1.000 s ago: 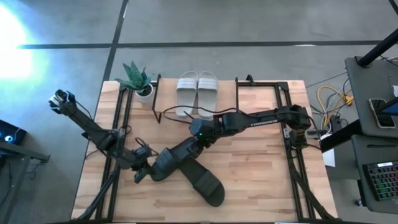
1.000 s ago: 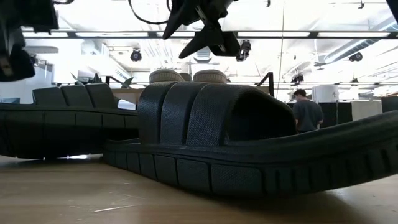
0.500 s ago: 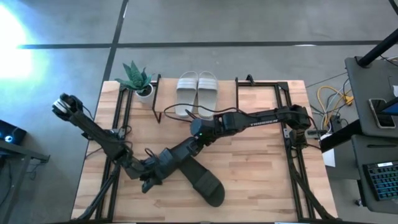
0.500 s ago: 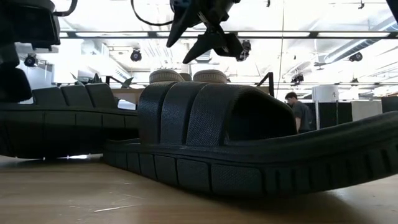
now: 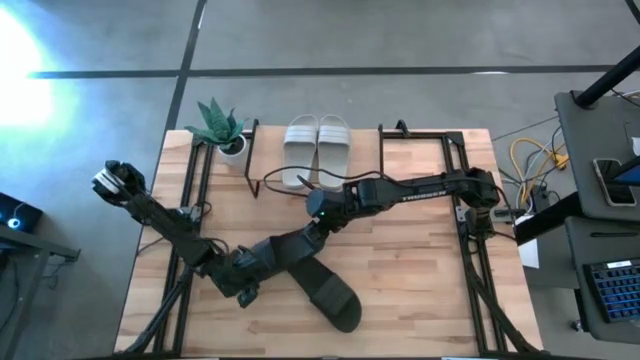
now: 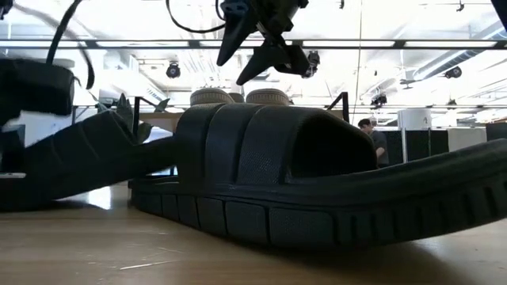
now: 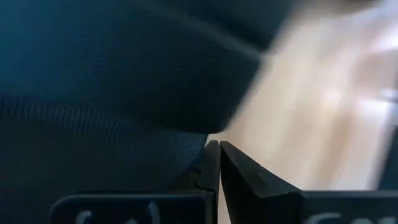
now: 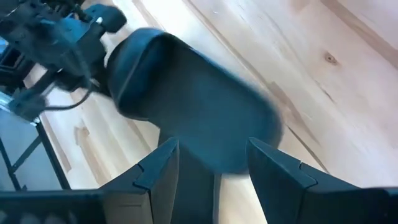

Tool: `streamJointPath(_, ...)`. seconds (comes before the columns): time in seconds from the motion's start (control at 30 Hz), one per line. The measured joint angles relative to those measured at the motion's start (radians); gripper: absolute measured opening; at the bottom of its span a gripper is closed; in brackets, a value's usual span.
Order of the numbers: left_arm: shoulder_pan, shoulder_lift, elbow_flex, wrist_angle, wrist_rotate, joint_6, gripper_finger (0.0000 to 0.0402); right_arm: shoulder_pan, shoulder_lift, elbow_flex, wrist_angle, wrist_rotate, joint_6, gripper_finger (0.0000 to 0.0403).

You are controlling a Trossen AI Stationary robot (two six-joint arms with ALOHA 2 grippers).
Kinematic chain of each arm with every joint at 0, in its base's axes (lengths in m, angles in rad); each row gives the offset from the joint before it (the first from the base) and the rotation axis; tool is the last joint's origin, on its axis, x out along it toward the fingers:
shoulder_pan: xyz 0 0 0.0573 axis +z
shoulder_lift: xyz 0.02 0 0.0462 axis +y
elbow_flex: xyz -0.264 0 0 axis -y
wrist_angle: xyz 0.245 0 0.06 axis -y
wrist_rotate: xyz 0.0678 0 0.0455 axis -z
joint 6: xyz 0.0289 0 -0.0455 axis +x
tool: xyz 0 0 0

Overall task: Pick and place slides into the shelf
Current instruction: Put the top black slide under the shelf

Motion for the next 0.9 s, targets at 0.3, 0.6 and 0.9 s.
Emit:
streamJointPath(0.3, 0.003, -0.029, 0.002, -0.185, -0.191, -0.073, 0.0, 0.0, 0.0, 0.0, -0.038, 0.04, -0.001, 0.0177)
streamJointPath(0.6, 0.005, -0.21, 0.033, -0.683, -0.464, -0.286, 0.0, 0.0, 0.0, 0.0, -0.043, 0.052, 0.011, 0.0176)
streamJointPath(0.9, 0.005, -0.374, 0.031, -0.74, -0.432, -0.302, 0.0, -0.005, 0.0, 0.0, -0.143, 0.069, -0.024, 0.0173)
